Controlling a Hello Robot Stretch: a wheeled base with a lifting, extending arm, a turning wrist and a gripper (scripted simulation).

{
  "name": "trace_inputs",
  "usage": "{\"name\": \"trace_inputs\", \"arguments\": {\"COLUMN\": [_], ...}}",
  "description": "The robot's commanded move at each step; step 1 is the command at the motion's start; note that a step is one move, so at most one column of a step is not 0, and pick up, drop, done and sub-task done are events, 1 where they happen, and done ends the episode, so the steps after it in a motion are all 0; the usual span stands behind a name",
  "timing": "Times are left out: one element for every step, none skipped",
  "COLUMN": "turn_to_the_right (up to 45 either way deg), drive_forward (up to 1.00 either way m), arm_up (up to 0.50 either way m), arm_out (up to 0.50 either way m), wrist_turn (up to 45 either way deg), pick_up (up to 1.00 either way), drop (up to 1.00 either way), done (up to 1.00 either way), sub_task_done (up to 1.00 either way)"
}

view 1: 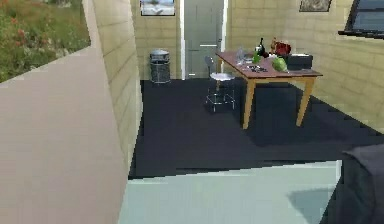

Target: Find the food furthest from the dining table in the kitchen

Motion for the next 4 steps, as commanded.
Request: {"name": "trace_inputs", "arguments": {"turn_to_the_right": [6.0, 0.0, 0.0, 39.0], "drive_forward": [0.0, 1.0, 0.25, 0.0], "arm_up": [0.0, 0.0, 0.0, 0.0], "arm_out": [0.0, 0.0, 0.0, 0.0], "wrist_turn": [0.0, 0.0, 0.0, 0.0], "pick_up": [0.0, 0.0, 0.0, 0.0], "drop": [0.0, 0.0, 0.0, 0.0], "done": [0.0, 0.0, 0.0, 0.0], "sub_task_done": [0.0, 0.0, 0.0, 0.0]}}
